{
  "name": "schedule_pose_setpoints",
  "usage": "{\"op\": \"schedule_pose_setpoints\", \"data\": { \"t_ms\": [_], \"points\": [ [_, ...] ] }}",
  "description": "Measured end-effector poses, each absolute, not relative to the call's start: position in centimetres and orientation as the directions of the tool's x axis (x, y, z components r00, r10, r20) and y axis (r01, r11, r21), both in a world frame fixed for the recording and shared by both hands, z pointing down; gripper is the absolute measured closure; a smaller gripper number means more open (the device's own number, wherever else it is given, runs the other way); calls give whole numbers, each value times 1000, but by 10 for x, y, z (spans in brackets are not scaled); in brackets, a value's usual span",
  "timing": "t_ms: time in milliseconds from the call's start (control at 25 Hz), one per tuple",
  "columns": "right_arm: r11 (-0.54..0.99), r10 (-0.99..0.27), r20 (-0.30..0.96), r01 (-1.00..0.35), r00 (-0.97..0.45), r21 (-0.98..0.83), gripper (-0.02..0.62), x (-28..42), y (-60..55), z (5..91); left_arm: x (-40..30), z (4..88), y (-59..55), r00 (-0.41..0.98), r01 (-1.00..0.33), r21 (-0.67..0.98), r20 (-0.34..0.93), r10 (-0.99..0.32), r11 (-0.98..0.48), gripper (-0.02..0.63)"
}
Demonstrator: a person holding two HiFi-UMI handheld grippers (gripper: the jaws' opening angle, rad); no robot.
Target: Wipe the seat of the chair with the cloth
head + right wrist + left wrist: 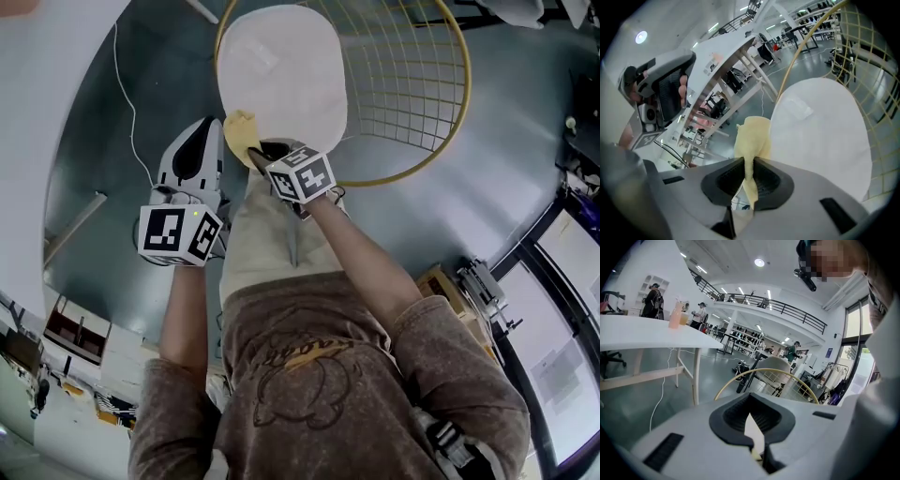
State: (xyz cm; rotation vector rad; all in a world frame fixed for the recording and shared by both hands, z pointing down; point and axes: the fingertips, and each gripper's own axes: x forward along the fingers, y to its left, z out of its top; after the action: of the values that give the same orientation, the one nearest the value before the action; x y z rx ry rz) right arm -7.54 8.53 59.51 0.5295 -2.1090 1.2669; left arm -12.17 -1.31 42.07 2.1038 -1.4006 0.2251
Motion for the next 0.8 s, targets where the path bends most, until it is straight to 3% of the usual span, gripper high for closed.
{"op": "schedule_pose_setpoints", "data": {
  "t_ms": [360, 800],
  "points": [
    [504, -236, 668, -676, -706, -537, 526, -25, 37, 511, -115, 367, -9, 422, -885, 388, 434, -796, -258, 597],
    [588, -463, 531, -694, -710, -416, 526, 22, 12, 352, -95, 253, -10, 484, -858, 361, 330, -811, -365, 597]
  ]
}}
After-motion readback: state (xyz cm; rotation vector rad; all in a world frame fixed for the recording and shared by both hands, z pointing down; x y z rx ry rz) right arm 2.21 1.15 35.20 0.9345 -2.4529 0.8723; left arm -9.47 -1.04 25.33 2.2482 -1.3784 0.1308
